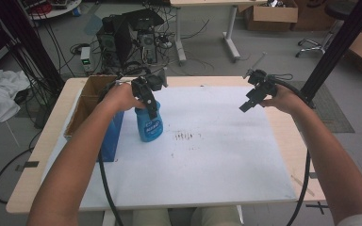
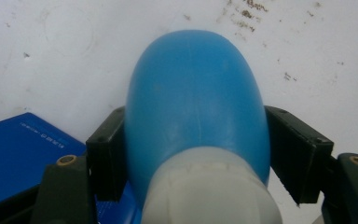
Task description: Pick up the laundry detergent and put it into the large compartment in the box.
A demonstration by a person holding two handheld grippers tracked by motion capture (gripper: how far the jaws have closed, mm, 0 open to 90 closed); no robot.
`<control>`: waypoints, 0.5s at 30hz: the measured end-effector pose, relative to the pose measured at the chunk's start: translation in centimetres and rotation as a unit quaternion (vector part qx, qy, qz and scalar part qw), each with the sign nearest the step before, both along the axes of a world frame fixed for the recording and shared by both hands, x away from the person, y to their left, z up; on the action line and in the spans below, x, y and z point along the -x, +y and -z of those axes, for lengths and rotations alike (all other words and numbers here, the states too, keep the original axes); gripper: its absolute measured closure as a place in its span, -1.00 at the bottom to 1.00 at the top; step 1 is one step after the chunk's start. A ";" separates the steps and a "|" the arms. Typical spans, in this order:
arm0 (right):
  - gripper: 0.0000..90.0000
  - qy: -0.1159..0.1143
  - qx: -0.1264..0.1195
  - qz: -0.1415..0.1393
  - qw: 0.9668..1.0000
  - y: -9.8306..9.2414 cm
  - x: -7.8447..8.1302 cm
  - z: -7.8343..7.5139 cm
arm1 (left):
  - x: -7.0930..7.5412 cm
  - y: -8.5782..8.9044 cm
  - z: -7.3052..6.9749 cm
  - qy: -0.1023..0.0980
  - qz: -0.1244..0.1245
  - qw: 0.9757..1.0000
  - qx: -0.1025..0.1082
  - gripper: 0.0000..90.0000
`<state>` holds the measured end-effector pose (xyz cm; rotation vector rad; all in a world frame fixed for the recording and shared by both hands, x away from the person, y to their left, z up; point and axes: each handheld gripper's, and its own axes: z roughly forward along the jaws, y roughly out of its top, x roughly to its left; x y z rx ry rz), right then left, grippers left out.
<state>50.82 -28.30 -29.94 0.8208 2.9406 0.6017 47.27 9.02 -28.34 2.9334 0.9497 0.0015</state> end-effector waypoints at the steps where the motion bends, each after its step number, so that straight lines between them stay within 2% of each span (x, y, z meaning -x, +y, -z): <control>1: -0.60 0.000 0.000 0.000 1.000 0.0 0.0 0.0 | 0.0 0.0 0.0 0.000 -0.001 1.000 0.000 -0.30; 15: -0.60 0.000 0.001 -0.001 1.000 0.1 0.0 0.0 | 0.0 0.1 0.0 -0.008 0.000 1.000 -0.003 -0.19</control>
